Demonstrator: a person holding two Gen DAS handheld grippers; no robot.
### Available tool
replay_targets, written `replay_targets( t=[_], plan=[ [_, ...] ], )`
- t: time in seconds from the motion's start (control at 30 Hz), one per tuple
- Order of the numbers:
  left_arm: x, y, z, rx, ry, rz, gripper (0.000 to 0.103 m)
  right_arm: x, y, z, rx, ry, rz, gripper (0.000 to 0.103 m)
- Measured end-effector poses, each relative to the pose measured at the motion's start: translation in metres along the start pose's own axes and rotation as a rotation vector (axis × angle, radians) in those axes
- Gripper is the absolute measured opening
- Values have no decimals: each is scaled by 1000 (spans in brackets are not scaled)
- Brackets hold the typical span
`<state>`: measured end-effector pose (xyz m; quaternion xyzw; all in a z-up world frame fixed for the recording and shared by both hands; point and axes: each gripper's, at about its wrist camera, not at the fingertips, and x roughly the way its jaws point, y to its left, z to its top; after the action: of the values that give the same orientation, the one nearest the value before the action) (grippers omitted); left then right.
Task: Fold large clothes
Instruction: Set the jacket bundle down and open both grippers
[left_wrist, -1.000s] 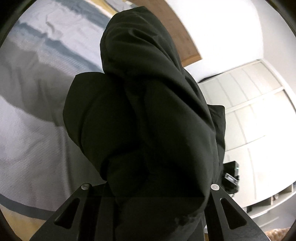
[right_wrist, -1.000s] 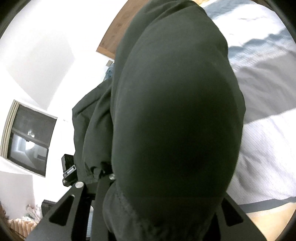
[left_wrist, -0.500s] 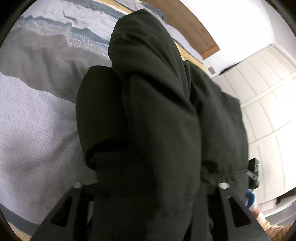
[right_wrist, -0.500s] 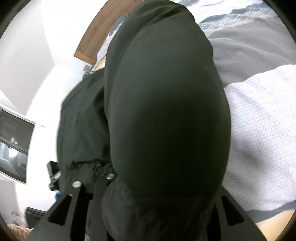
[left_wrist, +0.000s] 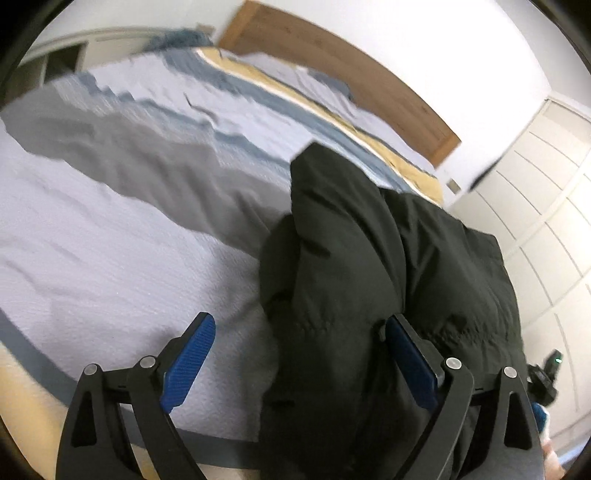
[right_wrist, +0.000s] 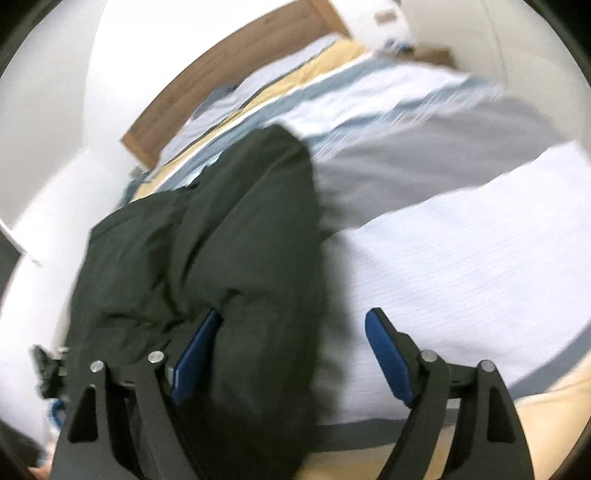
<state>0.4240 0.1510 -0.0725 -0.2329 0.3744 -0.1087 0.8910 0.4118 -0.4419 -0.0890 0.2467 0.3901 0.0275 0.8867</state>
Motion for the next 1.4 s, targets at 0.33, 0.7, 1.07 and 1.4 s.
replay_targets(
  t=[0.33, 0.7, 1.07, 1.4],
  plan=[
    [-10, -48, -17, 165, -96, 119, 92, -39, 41, -22, -172, -177, -151, 82],
    [-70, -112, -37, 307, -145, 184, 96, -90, 94, -60, -253, -191, -148, 82],
    [-132, -175, -122, 396, -190, 280, 98, -142, 158, -140, -346, -147, -208, 82],
    [-187, -207, -176, 424, -251, 259, 102, -193, 192, -193, -394, -178, -241, 82]
  ],
)
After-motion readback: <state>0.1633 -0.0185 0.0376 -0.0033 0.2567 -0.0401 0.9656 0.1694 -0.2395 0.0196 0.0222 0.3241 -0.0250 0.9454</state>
